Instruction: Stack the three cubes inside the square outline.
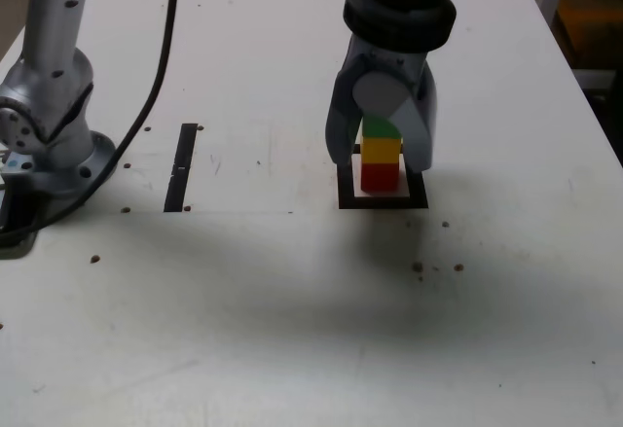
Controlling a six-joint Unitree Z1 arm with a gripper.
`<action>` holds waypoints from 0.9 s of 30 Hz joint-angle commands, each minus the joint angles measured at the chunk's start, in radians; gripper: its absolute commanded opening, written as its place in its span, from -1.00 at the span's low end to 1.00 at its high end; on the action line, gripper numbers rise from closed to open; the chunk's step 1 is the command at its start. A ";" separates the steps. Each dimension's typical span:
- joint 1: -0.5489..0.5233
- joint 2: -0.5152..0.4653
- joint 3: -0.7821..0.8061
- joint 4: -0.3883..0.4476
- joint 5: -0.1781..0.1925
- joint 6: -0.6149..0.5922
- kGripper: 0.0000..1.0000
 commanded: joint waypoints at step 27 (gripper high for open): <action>0.045 -0.348 0.297 0.174 0.117 -0.184 0.42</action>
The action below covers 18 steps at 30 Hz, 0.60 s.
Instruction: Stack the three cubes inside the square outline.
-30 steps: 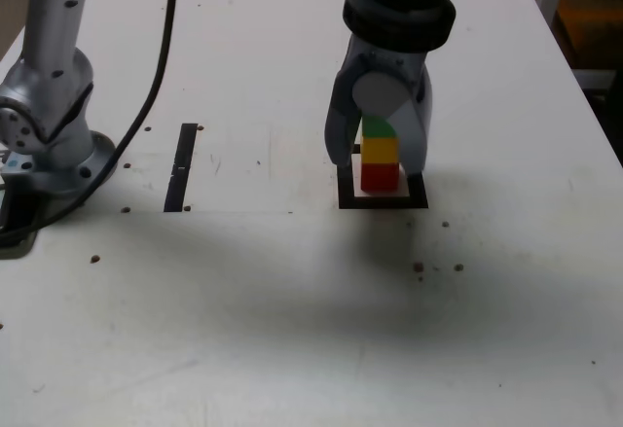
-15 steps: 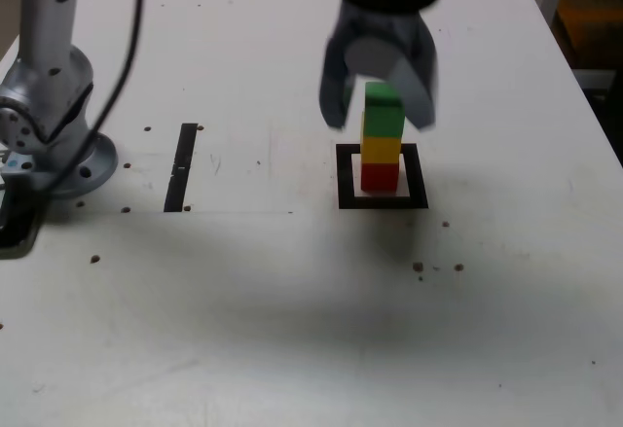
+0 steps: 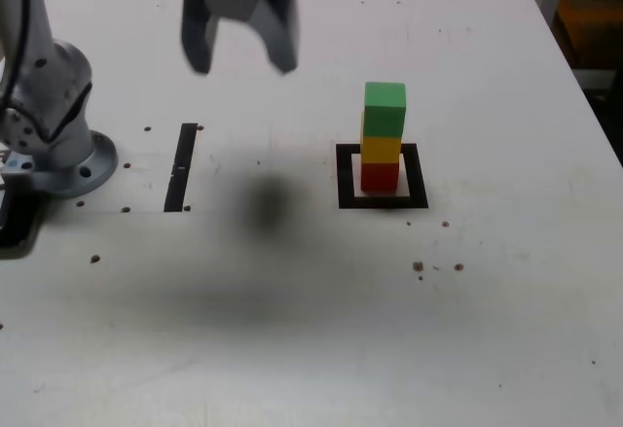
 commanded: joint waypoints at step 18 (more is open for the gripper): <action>0.002 0.038 0.485 -0.487 -0.274 0.170 0.41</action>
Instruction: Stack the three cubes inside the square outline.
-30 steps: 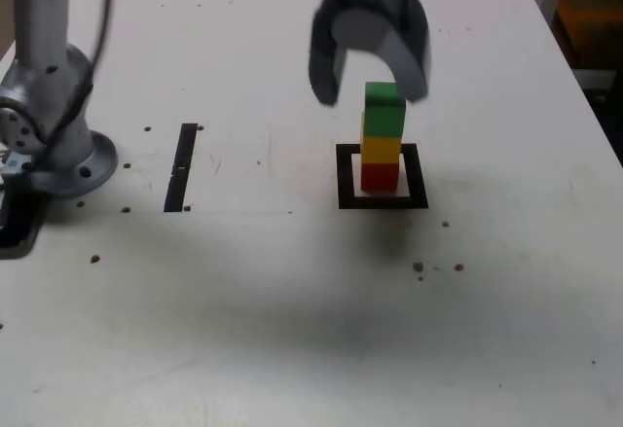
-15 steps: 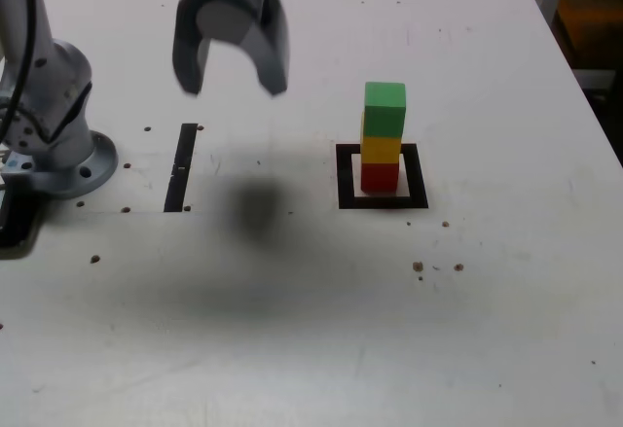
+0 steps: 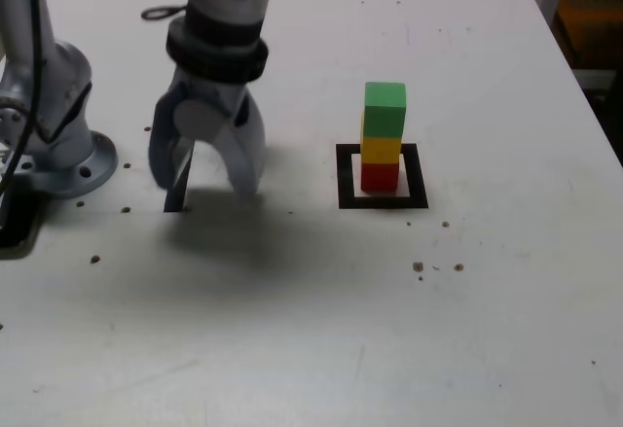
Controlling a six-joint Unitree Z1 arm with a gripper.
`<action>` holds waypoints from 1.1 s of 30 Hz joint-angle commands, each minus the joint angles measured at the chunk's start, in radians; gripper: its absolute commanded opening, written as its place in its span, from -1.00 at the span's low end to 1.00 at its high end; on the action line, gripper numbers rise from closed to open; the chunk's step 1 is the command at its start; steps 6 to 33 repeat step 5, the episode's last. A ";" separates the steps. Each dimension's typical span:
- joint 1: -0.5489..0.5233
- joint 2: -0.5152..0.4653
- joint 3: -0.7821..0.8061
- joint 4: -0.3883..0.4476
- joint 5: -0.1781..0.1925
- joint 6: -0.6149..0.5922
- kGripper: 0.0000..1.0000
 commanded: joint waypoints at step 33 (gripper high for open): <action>0.001 0.010 0.029 -0.041 -0.014 0.026 0.41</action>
